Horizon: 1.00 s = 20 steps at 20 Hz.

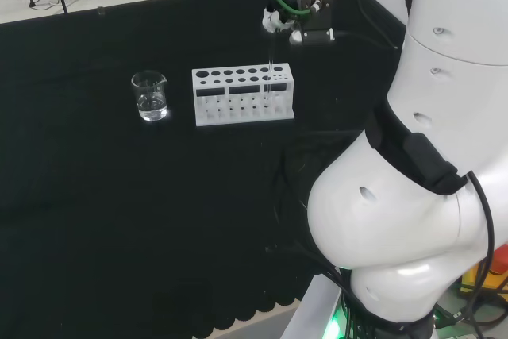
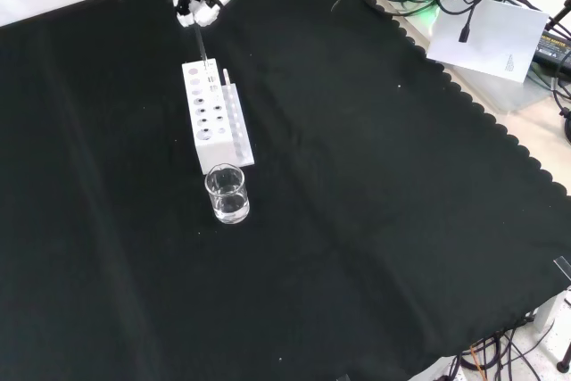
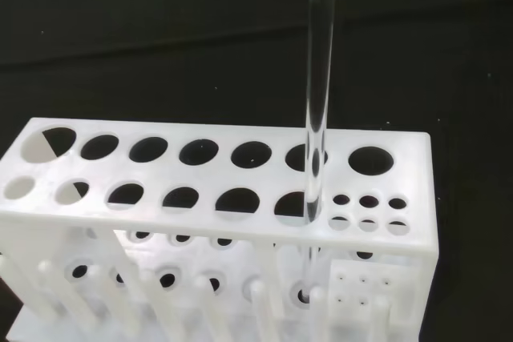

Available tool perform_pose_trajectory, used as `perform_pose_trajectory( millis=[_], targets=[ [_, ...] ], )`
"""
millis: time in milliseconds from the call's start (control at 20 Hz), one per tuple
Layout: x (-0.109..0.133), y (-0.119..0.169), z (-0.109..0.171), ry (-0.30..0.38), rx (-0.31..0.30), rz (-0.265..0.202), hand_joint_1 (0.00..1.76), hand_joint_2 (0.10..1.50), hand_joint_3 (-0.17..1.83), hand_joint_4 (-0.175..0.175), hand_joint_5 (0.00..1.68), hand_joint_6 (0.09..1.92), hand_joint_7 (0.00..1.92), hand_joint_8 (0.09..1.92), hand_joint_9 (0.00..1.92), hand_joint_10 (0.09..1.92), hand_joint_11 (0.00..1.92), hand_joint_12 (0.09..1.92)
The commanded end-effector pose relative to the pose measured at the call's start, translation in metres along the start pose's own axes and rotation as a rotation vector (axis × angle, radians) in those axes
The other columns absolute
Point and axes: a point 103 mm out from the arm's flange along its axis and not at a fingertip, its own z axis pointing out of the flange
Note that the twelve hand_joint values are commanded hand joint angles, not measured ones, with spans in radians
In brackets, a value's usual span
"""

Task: Put the glass rod back on the white test tube rack.

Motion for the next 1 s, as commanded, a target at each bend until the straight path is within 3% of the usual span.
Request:
perform_pose_trajectory(
  millis=[50, 350, 1000],
  targets=[
    [0.002, 0.003, 0.003, -0.004, 0.014, -0.006, 1.29, 1.10, 0.00, -0.175, 1.02, 0.63, 1.03, 1.24, 1.56, 0.91, 1.57, 0.82],
    [0.027, 0.007, -0.002, -0.021, 0.015, -0.052, 1.29, 1.10, 0.00, -0.175, 1.02, 0.63, 1.03, 1.24, 1.56, 0.90, 1.57, 0.82],
    [0.011, 0.006, -0.001, -0.008, 0.032, -0.009, 1.29, 1.10, 0.00, -0.175, 1.02, 0.64, 1.06, 1.20, 1.61, 0.89, 1.60, 0.81]
  ],
)
